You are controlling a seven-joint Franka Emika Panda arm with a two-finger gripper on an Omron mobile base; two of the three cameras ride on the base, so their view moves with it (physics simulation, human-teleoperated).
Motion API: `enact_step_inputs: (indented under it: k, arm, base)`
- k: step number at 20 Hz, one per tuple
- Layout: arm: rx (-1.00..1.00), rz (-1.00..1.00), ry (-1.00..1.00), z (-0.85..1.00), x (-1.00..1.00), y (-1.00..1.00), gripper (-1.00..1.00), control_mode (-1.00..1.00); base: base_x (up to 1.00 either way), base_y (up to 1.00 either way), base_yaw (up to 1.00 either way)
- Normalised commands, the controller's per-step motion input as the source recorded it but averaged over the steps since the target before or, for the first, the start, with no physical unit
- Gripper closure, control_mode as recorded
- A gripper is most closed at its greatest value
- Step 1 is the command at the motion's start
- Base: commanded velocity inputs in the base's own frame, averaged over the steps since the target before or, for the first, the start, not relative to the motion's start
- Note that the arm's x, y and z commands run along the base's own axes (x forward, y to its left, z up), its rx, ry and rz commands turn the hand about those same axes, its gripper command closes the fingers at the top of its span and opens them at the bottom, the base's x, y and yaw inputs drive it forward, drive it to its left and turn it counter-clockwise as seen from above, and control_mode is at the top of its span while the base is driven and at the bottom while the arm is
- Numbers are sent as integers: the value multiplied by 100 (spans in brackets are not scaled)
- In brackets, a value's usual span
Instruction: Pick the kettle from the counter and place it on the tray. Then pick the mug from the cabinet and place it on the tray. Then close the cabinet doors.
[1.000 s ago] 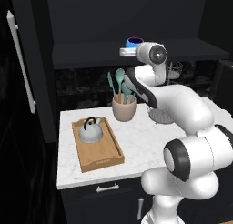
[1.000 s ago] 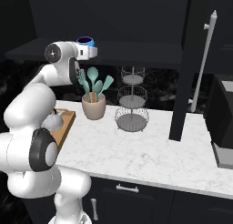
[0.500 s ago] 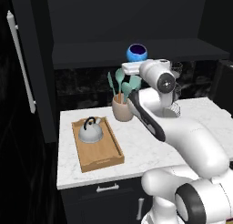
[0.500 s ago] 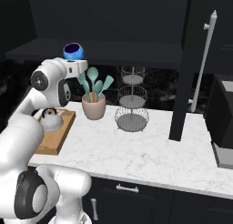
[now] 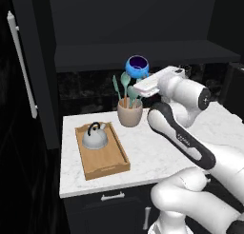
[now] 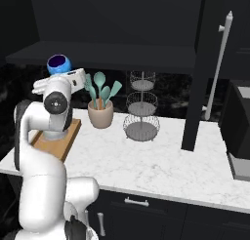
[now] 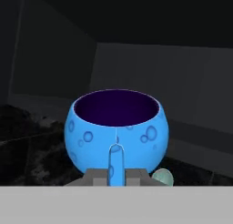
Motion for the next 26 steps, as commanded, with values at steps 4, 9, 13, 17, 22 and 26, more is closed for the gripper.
enact_step_inputs:
  k: [4,9,13,17,22,26]
  arm:
    - [-14,47,0,-10,-80,0,100,-100]
    - [-10,43,0,-29,-80,0,100,-100]
    - [-9,31,-1,-38,-84,0,100,-100]
    - [-8,28,-2,-37,-83,0,100,-100]
    - [-8,22,-1,-34,-74,0,100,-100]
    - [-5,15,-1,-34,-65,0,100,-100]
  base:
    - [0,0,0]
    - [0,0,0]
    - [0,0,0]
    - [0,0,0]
    - [0,0,0]
    - [0,0,0]
